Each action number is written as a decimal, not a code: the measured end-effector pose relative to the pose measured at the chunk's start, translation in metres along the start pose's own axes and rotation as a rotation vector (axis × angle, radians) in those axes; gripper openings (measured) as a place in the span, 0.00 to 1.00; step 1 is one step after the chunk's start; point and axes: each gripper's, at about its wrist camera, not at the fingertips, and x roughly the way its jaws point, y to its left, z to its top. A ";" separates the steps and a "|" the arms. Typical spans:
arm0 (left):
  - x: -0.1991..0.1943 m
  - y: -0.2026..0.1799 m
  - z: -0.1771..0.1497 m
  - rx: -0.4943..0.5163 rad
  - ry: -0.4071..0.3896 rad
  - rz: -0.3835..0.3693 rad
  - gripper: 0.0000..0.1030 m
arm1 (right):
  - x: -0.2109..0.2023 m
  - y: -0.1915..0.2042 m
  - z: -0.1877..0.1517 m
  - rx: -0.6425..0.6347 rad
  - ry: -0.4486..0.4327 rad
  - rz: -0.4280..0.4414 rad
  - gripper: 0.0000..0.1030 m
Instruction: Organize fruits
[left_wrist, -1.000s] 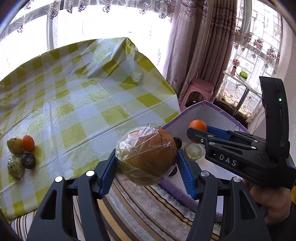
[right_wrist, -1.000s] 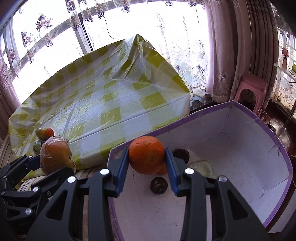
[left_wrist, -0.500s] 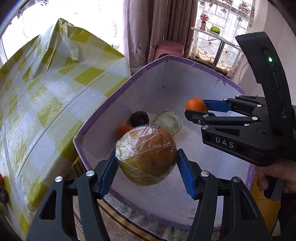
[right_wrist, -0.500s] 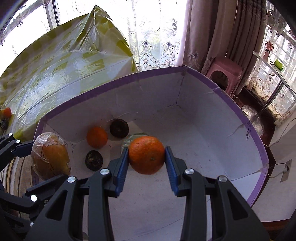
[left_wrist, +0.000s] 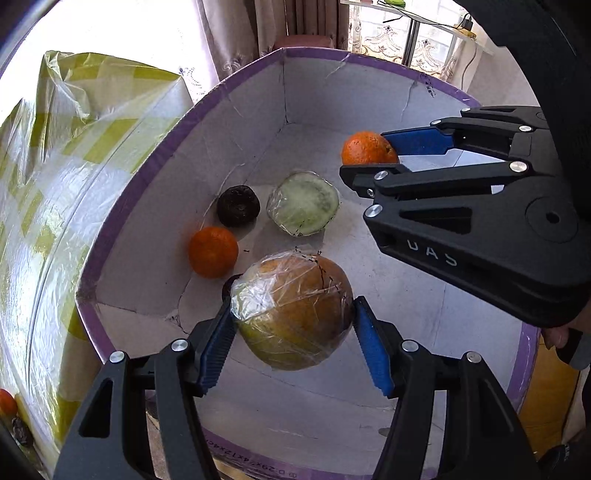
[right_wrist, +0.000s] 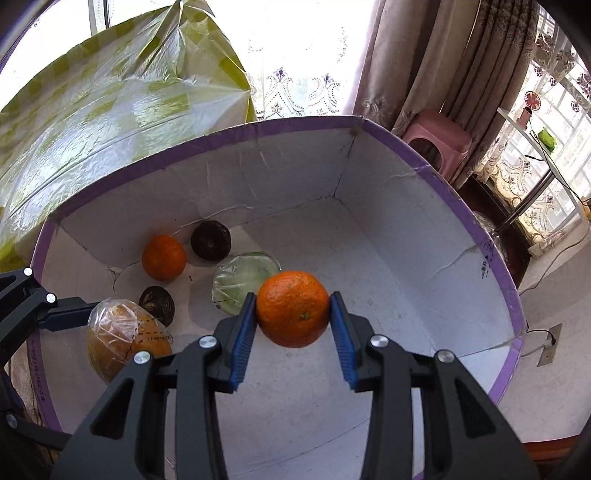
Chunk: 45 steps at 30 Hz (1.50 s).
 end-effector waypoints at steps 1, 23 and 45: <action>0.001 0.001 0.001 -0.002 0.001 0.001 0.59 | 0.001 0.000 0.000 -0.003 0.003 -0.003 0.39; -0.022 0.014 -0.001 -0.069 -0.099 -0.012 0.73 | -0.006 -0.003 0.000 0.011 -0.016 -0.005 0.74; -0.121 0.107 -0.066 -0.350 -0.360 0.127 0.73 | -0.053 0.038 0.020 -0.035 -0.146 0.044 0.78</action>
